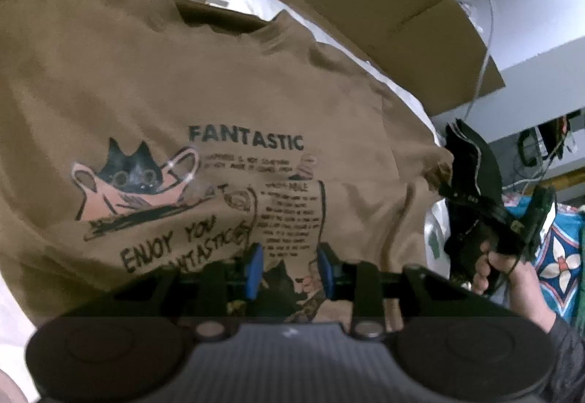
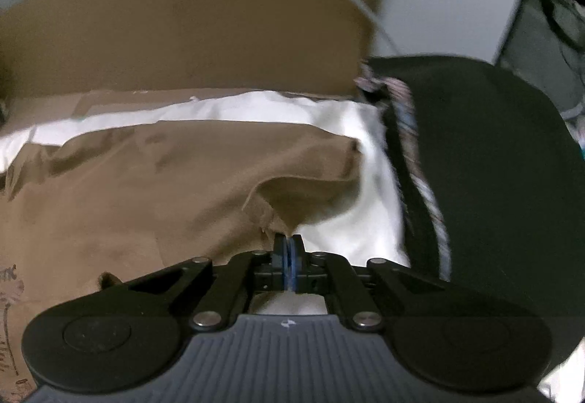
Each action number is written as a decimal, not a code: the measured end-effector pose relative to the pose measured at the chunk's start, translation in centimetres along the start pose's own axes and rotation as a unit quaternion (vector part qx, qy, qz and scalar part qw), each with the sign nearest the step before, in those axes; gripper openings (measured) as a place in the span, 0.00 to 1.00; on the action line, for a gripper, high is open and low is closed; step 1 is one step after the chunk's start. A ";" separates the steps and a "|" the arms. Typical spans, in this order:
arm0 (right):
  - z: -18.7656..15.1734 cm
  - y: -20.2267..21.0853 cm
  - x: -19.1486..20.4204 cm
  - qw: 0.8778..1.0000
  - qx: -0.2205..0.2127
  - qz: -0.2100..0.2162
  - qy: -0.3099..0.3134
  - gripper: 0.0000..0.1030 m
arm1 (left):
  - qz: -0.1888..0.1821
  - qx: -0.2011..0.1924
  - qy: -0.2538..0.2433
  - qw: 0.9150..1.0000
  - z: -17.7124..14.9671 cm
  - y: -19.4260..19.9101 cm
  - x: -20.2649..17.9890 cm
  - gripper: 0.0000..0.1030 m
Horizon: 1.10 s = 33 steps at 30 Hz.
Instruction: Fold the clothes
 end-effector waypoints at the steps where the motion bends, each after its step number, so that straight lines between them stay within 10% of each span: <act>1: -0.4 0.2 -0.4 1.000 -0.001 0.004 -0.005 0.01 | 0.000 0.001 -0.003 1.000 0.0 0.0 -0.2 0.33; 16: -4.5 -0.6 -5.6 0.991 0.023 0.075 -0.112 0.03 | 0.005 0.014 -0.010 1.000 -0.5 -1.1 -0.9 0.33; 20: -4.0 -0.2 -5.8 0.987 0.004 0.092 -0.130 0.43 | 0.008 0.017 -0.007 1.000 -0.5 -1.5 -0.8 0.33; 33: -1.3 -0.7 -4.0 0.991 -0.040 0.052 -0.120 0.44 | 0.012 0.024 0.001 1.000 -0.9 -1.8 0.3 0.34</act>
Point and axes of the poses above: each gripper's, at about its wrist camera, not at the fingertips, and y roughly against the way its jaws point, x to its left, z to its top, the point moved 3 cm from there along -y, roughly the way its jaws point, and after that the axes turned 13 degrees about x, right-handed, at the moved point
